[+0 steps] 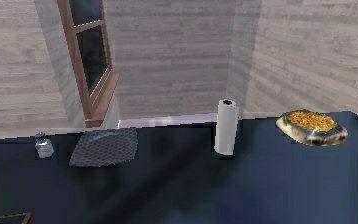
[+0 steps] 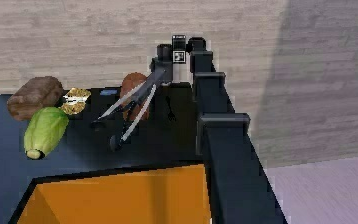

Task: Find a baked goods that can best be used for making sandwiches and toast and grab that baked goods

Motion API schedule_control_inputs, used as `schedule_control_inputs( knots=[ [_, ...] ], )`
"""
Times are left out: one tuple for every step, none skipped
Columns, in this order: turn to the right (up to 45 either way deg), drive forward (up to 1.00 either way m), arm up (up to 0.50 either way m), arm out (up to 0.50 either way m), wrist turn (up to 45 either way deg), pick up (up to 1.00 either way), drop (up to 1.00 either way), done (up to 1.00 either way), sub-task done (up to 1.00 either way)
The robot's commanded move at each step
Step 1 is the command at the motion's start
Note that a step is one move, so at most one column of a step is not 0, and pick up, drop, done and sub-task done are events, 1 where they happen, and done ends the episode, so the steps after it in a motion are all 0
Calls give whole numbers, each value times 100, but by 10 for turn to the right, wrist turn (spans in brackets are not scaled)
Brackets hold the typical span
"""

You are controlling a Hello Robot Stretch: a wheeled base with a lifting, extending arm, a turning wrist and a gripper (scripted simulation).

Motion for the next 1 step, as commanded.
schedule_control_inputs(
  knots=[
    [0,0,0,2,0,0,0,0,0]
  ],
)
